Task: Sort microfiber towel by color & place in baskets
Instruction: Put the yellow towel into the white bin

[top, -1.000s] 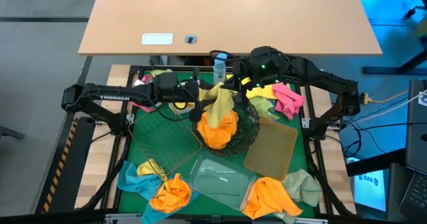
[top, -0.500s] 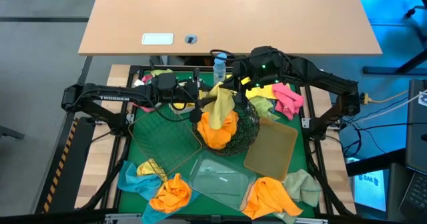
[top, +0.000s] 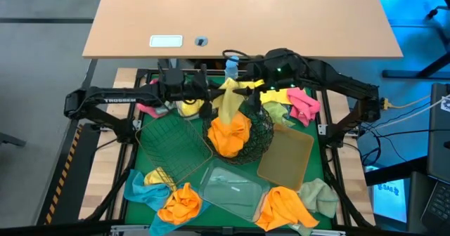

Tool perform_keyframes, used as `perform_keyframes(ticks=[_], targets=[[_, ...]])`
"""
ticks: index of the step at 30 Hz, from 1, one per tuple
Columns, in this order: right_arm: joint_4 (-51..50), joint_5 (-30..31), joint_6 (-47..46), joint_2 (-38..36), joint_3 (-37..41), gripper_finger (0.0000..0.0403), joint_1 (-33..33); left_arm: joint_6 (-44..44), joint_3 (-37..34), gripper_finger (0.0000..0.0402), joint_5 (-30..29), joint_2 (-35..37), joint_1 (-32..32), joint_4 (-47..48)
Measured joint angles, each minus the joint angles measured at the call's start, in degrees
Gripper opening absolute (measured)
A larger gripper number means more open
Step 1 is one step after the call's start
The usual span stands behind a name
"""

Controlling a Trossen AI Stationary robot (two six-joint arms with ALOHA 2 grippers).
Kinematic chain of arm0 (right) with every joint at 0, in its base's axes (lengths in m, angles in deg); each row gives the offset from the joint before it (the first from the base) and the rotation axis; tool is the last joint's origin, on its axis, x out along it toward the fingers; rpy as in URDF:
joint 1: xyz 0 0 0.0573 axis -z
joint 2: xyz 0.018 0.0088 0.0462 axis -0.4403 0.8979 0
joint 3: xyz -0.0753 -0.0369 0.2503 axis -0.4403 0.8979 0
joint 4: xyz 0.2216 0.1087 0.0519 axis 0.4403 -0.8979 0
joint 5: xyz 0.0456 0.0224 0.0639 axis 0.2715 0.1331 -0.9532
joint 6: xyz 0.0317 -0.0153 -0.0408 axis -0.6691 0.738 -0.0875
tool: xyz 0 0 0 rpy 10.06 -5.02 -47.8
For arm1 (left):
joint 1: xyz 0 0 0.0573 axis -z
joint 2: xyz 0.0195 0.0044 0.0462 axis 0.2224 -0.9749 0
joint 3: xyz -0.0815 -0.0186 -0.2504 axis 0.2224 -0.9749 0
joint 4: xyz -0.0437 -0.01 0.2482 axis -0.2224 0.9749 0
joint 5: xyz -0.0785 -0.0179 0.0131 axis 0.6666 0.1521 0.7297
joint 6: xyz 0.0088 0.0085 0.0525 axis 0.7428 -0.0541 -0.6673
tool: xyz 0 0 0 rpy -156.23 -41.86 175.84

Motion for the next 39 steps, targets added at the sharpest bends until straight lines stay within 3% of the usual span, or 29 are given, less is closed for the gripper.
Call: perform_keyframes(ticks=[9, 20, 30, 39], targets=[[-15.64, 2.42, 0.11, -1.69, -8.29, 0.0238, 1.09, 1.36, 0.07, 0.0002, 1.10, 5.82, -8.58, 12.63], [-19.28, 6.04, 1.88, -3.64, -8.23, 0.0239, 0.98, -3.12, 0.07, 0.0002, -5.39, 6.56, -15.40, 32.96], [-19.96, 6.00, 3.00, -4.23, 0.82, 0.0239, 0.98, -4.73, -7.63, 0.0002, -6.61, 0.39, -16.80, 33.10], [-14.06, 5.55, 2.75, -6.72, 12.72, 0.0239, 0.98, -4.80, -12.54, 0.0005, -6.00, -1.97, -16.85, 33.07]])
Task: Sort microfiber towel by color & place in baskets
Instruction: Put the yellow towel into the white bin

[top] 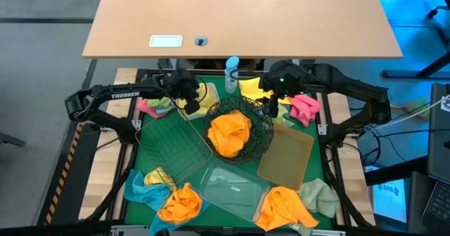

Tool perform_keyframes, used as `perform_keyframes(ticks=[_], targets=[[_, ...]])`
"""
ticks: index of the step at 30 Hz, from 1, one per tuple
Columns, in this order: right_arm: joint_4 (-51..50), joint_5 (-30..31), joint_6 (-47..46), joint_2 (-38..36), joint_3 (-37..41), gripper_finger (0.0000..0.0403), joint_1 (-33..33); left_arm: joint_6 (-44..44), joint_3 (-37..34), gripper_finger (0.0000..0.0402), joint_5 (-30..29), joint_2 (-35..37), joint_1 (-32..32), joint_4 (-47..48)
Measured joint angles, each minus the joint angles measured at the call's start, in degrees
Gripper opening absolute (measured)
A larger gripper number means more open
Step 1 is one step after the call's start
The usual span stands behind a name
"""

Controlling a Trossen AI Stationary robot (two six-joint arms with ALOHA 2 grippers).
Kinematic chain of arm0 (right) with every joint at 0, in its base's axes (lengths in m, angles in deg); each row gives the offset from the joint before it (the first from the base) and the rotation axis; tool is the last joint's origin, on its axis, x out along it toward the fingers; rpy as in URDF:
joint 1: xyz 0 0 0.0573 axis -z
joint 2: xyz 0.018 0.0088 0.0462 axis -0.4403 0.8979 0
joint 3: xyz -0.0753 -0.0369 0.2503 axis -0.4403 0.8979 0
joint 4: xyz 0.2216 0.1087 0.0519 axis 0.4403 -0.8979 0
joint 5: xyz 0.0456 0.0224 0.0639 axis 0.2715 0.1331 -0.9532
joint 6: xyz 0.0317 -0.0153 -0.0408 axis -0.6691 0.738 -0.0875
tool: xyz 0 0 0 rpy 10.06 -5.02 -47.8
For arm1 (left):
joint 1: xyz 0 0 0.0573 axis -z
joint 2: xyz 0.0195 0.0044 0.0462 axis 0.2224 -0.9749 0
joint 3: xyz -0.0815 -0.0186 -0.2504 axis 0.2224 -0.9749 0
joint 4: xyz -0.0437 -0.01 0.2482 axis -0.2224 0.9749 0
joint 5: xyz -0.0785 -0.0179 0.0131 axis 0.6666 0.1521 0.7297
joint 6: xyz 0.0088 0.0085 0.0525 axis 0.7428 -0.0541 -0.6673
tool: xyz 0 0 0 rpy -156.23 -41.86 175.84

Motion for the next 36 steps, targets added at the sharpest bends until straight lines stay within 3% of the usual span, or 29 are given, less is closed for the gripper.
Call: perform_keyframes(ticks=[12, 18, 25, 30, 36], targets=[[-3.86, 1.54, -1.59, -2.48, 9.40, 0.0239, 0.94, -0.01, -3.01, 0.0018, -0.21, -0.63, 0.02, 0.22], [-3.47, 1.58, -5.65, -9.18, 20.49, 0.0239, 6.14, 1.19, -3.14, 0.0041, -0.21, -0.63, 0.22, -0.37], [-0.86, 1.97, -8.87, -15.52, 34.52, 0.0239, 14.04, 8.13, -3.14, 0.0101, -0.22, -0.63, 0.22, -0.33], [-1.45, 6.56, -8.88, -15.40, 41.77, 0.0239, 17.27, 9.15, -1.68, 0.0138, -0.21, -0.63, 0.22, 1.46], [-1.08, 11.88, -9.15, -14.71, 46.92, 0.0239, 19.24, 9.22, 2.19, 0.0144, -0.20, -0.60, 0.24, 5.17]])
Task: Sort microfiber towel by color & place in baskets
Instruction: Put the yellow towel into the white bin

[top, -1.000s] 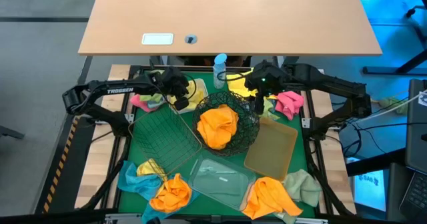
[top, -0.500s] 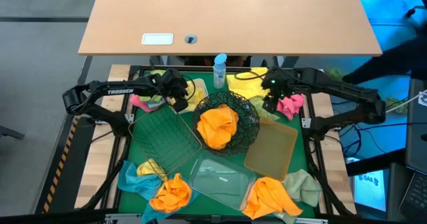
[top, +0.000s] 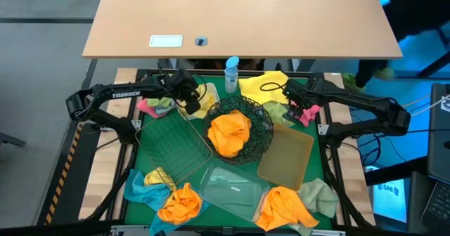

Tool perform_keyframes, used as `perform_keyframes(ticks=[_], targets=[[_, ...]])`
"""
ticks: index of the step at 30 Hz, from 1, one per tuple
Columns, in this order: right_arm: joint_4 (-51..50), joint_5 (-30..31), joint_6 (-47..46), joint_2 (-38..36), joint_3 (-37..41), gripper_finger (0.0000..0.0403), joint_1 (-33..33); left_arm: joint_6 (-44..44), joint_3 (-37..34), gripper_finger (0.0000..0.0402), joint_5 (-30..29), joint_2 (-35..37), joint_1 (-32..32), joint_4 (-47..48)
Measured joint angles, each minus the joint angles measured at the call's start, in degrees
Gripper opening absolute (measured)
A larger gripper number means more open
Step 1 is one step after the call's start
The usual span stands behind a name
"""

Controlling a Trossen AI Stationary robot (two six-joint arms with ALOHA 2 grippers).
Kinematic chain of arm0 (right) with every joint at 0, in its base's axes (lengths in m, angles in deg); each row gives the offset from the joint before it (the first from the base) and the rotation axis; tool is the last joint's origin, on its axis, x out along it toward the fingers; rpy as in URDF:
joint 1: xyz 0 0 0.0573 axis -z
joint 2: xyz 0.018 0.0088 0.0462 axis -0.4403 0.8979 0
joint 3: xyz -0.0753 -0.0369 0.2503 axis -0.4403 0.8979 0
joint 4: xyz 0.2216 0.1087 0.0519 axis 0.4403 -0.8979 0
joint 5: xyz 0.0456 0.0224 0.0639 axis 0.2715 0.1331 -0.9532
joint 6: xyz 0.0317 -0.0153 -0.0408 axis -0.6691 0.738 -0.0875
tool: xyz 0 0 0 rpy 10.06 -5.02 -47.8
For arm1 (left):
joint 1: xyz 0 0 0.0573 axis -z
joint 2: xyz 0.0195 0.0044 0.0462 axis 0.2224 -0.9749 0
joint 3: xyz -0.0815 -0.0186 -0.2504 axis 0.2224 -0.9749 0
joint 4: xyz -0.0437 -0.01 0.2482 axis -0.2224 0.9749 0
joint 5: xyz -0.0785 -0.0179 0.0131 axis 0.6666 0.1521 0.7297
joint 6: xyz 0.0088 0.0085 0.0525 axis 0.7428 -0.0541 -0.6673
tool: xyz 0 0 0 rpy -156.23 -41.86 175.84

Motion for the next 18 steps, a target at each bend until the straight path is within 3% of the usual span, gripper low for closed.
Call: perform_keyframes(ticks=[8, 18], targets=[[0.00, 4.10, -2.95, 0.02, 4.19, 0.0239, 0.71, 0.02, 4.25, 0.0145, 0.01, 0.02, 1.08, 4.17], [2.78, 2.68, -4.24, 0.75, 6.49, 0.0239, 0.65, -0.33, 8.20, 0.0146, -0.01, 0.04, 2.77, 8.83]])
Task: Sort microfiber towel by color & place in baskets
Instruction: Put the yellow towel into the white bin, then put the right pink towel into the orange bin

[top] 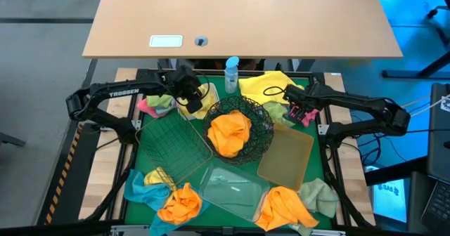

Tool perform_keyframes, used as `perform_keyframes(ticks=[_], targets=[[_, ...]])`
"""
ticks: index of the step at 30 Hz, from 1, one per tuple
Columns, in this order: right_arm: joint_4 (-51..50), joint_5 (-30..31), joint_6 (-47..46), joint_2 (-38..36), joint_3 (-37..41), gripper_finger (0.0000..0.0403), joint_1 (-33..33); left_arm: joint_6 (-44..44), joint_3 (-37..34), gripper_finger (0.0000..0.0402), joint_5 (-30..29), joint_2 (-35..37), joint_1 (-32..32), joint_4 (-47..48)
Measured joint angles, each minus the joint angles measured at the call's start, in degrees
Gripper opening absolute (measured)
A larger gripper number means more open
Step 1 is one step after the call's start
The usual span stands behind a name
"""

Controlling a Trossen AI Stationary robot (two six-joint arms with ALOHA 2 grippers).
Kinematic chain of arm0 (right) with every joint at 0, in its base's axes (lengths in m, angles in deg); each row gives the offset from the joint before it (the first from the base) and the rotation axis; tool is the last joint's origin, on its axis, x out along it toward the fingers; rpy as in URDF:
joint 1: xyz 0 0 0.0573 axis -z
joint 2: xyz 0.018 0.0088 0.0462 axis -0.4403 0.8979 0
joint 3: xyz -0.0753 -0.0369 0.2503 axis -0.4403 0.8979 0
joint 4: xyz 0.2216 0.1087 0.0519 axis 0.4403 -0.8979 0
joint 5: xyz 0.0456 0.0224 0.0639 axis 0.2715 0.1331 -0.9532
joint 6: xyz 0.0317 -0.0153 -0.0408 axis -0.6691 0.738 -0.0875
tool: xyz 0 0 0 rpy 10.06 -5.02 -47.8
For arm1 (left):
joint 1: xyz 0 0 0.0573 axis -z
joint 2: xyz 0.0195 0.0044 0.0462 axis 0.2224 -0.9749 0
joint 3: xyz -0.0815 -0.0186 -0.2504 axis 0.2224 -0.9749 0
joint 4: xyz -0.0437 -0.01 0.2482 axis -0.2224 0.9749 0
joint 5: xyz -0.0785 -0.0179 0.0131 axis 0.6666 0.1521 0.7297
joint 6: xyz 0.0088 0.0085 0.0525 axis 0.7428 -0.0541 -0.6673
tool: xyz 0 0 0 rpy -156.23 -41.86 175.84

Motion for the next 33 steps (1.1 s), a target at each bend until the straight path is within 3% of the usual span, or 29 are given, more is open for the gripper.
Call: perform_keyframes(ticks=[13, 28, 33], targets=[[0.16, 0.09, -1.66, 8.02, 0.00, 0.0239, 0.00, -2.72, 5.41, 0.0146, -0.42, 0.00, -0.24, 9.72], [0.19, -1.00, 1.62, 13.87, 0.00, 0.0238, 0.00, -3.67, 6.56, 0.0146, -0.18, 0.22, 0.28, 10.36], [0.21, -0.70, 1.57, 13.87, 0.00, 0.0203, 0.00, -4.50, 6.56, 0.0146, 0.04, 0.22, 1.73, 10.35]])
